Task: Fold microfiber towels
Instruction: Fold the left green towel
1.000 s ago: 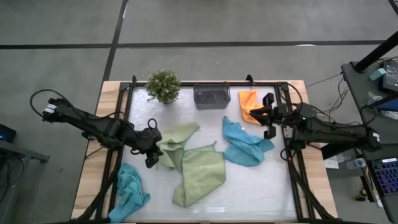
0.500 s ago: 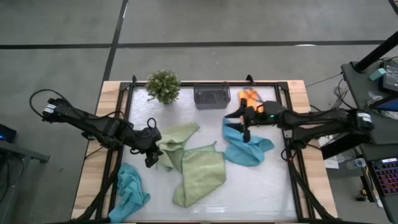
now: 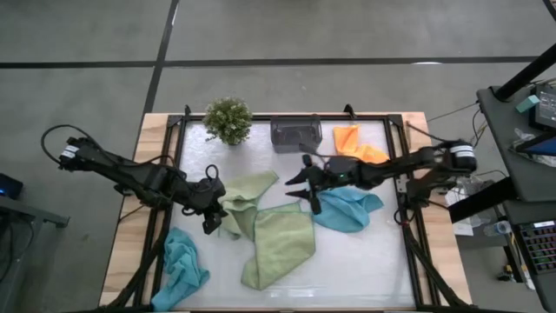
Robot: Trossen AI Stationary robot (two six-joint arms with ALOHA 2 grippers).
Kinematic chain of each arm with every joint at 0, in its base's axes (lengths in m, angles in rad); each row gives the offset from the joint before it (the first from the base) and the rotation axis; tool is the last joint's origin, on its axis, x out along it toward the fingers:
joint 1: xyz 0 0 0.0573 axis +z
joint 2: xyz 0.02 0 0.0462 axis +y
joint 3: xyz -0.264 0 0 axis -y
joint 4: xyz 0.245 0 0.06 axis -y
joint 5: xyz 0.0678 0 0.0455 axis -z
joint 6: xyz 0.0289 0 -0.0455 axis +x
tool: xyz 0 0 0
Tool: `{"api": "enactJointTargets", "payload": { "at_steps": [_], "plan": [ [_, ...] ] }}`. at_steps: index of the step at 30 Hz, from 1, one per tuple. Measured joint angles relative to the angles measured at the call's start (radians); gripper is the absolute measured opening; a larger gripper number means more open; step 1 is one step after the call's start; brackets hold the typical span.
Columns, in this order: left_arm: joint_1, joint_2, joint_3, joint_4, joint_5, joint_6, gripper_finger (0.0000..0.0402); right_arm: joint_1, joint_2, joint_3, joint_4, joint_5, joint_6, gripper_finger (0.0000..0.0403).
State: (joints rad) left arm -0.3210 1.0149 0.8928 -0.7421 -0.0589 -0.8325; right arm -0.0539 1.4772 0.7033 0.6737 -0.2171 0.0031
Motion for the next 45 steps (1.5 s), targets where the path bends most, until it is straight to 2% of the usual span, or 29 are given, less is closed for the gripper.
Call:
{"api": "enactJointTargets", "payload": {
  "at_steps": [15, 26, 32, 35, 39, 45],
  "plan": [
    [0.000, 0.003, -0.003, 0.019, -0.004, -0.001, 0.0000, 0.050, 0.392, 0.285, -0.002, 0.008, 0.069, 0.0136],
    [0.000, 0.004, -0.003, 0.030, -0.007, -0.001, 0.0000, 0.061, 0.594, 0.459, -0.016, 0.004, 0.104, 0.0125],
    [0.000, 0.004, -0.004, 0.029, -0.007, -0.001, 0.0000, 0.063, 0.633, 0.507, -0.040, 0.008, 0.109, 0.0116],
    [0.000, 0.003, -0.004, 0.029, -0.008, 0.000, 0.0000, 0.063, 0.633, 0.508, -0.041, 0.009, 0.099, 0.0089],
    [0.000, 0.003, -0.004, 0.029, -0.008, 0.001, 0.0000, 0.063, 0.633, 0.507, -0.041, 0.011, 0.068, 0.0026],
    [0.000, 0.003, -0.004, 0.029, -0.003, -0.017, 0.0000, 0.063, 0.603, 0.505, -0.069, 0.012, 0.029, 0.0009]
  ]
}}
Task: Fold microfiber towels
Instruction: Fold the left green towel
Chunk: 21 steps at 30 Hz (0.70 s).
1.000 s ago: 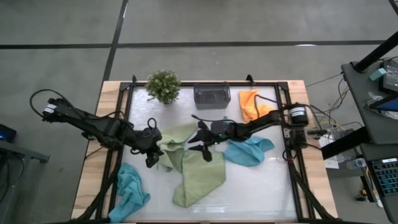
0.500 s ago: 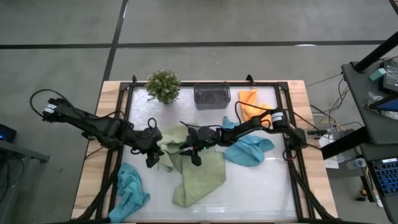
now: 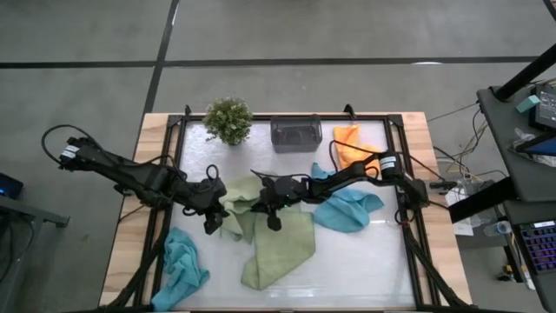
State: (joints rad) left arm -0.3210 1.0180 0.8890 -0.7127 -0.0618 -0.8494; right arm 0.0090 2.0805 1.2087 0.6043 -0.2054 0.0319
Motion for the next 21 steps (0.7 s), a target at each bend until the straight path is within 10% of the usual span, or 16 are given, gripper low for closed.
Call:
{"api": "enactJointTargets", "payload": {
  "at_steps": [21],
  "plan": [
    [0.000, -0.008, -0.002, -0.049, 0.067, -0.088, 0.0000, 0.006, -0.516, -0.016, -0.568, 0.233, -0.374, 0.0009]
  ]
}}
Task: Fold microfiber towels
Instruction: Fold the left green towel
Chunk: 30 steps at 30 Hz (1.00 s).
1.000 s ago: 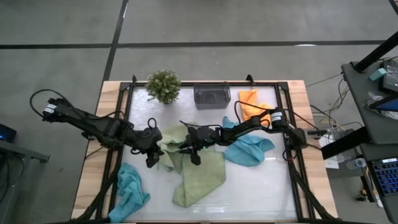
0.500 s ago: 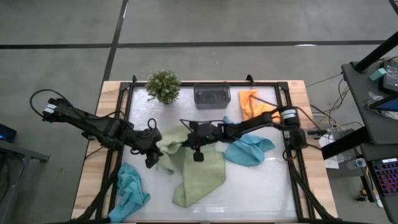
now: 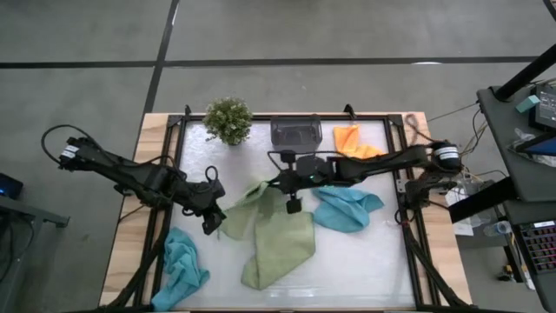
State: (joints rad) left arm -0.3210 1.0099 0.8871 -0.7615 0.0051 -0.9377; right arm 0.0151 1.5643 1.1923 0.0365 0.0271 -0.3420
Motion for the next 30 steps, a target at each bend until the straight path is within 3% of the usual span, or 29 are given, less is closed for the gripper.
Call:
{"api": "enactJointTargets", "payload": {
  "at_steps": [7, 19, 23, 30],
  "plan": [
    [0.002, -0.028, 0.009, -0.078, -0.002, -0.022, 0.0000, 0.000, -0.137, 0.020, -0.235, -0.011, -0.013, 0.0008],
    [0.006, -0.050, 0.042, -0.069, -0.073, 0.034, 0.0000, -0.005, -0.205, 0.011, -0.208, -0.012, -0.027, 0.0008],
    [0.005, -0.048, 0.040, -0.070, -0.064, 0.027, 0.0000, 0.017, -0.172, -0.074, -0.097, -0.091, 0.018, 0.0008],
    [0.005, -0.048, 0.040, -0.070, -0.064, 0.028, 0.0000, 0.083, -0.036, -0.250, 0.290, -0.100, 0.188, 0.0010]
  ]
}}
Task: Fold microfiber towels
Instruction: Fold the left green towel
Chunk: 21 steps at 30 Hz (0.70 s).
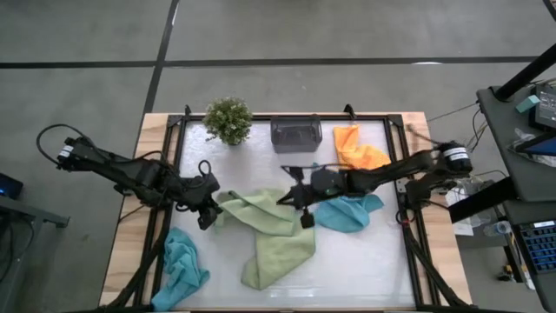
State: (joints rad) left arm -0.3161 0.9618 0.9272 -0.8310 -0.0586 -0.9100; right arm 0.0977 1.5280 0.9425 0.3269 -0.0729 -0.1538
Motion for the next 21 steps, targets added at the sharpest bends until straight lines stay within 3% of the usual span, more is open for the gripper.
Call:
{"api": "enactJointTargets", "payload": {
  "at_steps": [5, 11, 17, 21],
  "plan": [
    [0.000, 0.017, 0.000, 0.000, 0.000, 0.001, 0.0000, 0.047, 0.165, 0.063, -0.007, -0.023, 0.140, 0.0046],
    [0.000, 0.029, -0.001, 0.000, 0.002, 0.001, 0.0000, 0.086, 0.343, 0.219, -0.071, -0.022, 0.223, 0.0123],
    [0.000, 0.028, -0.001, 0.000, 0.004, 0.000, 0.0000, 0.094, 0.464, 0.348, -0.167, 0.007, 0.287, 0.0185],
    [0.000, 0.022, -0.001, 0.000, 0.004, 0.001, 0.0000, 0.098, 0.519, 0.400, -0.195, 0.102, 0.318, 0.0195]
  ]
}}
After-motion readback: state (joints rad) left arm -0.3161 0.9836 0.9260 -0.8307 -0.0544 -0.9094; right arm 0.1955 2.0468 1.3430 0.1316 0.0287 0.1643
